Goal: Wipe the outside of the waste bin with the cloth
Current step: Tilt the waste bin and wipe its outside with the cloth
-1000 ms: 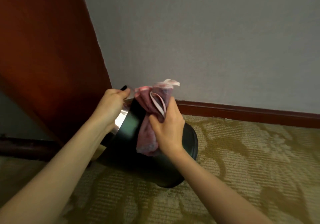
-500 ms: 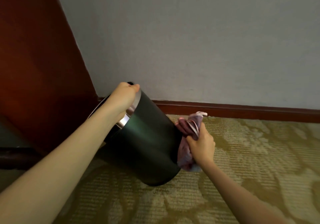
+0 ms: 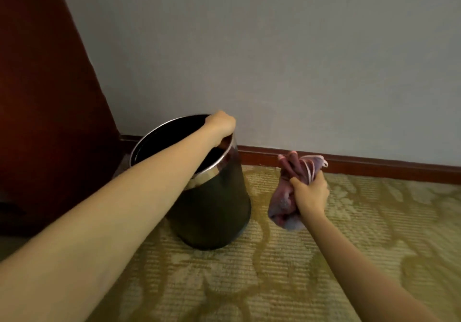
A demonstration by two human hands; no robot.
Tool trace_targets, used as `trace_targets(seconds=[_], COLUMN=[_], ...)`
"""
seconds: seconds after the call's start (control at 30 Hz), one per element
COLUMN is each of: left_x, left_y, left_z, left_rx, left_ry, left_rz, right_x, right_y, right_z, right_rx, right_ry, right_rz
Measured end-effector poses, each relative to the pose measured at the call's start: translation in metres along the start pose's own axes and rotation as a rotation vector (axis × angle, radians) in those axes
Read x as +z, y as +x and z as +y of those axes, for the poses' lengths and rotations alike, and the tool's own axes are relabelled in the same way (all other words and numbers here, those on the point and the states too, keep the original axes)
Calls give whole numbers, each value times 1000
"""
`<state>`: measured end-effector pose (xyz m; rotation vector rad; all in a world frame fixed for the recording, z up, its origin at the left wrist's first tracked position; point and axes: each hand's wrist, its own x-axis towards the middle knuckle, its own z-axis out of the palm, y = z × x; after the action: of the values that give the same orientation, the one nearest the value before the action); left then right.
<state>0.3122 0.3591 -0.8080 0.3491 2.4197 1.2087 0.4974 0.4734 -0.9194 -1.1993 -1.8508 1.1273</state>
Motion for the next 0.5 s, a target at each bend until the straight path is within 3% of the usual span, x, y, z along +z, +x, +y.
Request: trace_targets(seconds=[0.17, 0.3, 0.4, 0.5], left_x=[57, 75, 62, 42], left_y=[-18, -27, -30, -36], left_z=[-3, -10, -12, -15], left_rx=[-66, 30, 107, 230], left_ry=[14, 240, 205, 139], left_rz=[-241, -80, -150, -119], right_x=[-27, -51, -60, -55], right_y=[8, 12, 13, 7], right_z=[-11, -21, -37, -60], right_rx=[-19, -60, -102, -167], right_ry=[48, 82, 117, 152], right_rz=[-9, -75, -137, -215])
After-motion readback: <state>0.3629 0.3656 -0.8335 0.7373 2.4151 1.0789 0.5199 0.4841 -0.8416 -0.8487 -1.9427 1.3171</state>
